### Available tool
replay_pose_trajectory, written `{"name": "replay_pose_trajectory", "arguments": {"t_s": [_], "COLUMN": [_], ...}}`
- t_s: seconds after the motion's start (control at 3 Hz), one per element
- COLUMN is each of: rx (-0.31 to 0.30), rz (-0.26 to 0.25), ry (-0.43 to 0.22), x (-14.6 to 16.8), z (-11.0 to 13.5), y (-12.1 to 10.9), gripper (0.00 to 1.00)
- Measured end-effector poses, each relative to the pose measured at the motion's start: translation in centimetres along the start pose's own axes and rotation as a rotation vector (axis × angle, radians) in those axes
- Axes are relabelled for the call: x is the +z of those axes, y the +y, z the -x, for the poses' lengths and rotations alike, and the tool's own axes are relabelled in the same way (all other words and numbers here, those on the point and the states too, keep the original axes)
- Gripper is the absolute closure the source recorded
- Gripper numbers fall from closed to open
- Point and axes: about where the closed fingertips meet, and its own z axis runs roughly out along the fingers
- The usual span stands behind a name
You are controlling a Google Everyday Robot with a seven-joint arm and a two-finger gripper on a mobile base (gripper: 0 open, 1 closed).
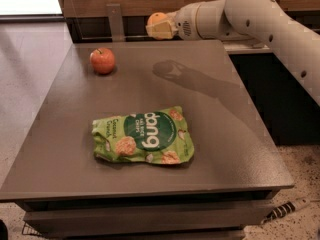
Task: Move orange near green rice chip bag
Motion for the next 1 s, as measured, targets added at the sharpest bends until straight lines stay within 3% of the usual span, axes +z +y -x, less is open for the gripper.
{"name": "replay_pose_trajectory", "arguments": {"t_s": [0.33,1.0], "rx": [0.013,0.117], "rz": [-0.032,-0.129], "ry": [-0.016,-0.071], "x": [-4.3,-11.6], "z": [-0.3,-6.4], "y": [1.6,3.8], "gripper": [1.00,1.00]}}
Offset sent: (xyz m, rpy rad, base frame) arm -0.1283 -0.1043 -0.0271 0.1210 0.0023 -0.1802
